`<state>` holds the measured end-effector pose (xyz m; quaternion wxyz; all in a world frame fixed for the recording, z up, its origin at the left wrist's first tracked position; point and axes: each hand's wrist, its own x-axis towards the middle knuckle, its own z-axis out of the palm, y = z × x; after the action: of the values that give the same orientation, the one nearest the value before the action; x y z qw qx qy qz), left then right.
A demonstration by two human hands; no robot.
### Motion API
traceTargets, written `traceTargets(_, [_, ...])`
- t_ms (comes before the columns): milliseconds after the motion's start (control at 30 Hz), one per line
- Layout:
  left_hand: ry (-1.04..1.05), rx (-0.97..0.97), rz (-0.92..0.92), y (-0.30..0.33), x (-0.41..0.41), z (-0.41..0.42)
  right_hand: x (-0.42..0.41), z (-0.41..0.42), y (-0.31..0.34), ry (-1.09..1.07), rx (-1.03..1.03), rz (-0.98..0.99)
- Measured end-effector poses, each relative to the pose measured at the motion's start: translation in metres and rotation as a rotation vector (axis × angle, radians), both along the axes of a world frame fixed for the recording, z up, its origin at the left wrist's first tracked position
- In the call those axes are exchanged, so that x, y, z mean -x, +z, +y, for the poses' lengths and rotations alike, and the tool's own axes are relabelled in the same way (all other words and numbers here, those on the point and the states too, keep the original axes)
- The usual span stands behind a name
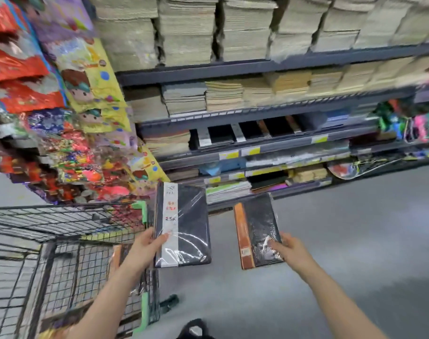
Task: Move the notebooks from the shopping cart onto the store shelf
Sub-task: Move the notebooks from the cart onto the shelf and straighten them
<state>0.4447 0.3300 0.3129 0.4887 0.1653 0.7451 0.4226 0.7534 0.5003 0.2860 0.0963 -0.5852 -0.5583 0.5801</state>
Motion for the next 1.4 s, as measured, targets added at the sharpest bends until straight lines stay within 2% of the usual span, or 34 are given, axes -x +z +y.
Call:
traceTargets(67, [-0.011, -0.042, -0.016, 0.009, -0.019, 0.029, -0.011, 0.025, -0.002, -0.003, 0.002, -0.002])
traceTargets(233, [-0.041, -0.058, 0.079, -0.008, -0.022, 0.098, -0.026, 0.092, 0.004, -0.049, -0.008, -0.01])
traceTargets(500, [-0.112, -0.1, 0.052, -0.018, -0.011, 0.229, -0.035, 0.199, 0.026, -0.2, -0.035, 0.039])
traceTargets(667, [-0.081, -0.106, 0.068, -0.02, -0.026, 0.288, -0.04, 0.26, 0.018, -0.196, 0.029, -0.012])
traceTargets(900, [0.049, -0.089, 0.066, -0.034, -0.071, 0.314, -0.057, 0.332, 0.009, -0.07, 0.062, 0.051])
traceTargets(1167, [0.289, -0.138, -0.015, -0.057, -0.139, 0.326, -0.081, 0.402, -0.009, 0.058, 0.074, 0.073])
traceTargets(1400, [0.305, -0.159, -0.036, -0.093, -0.136, 0.369, -0.07, 0.449, -0.047, 0.089, 0.072, 0.118])
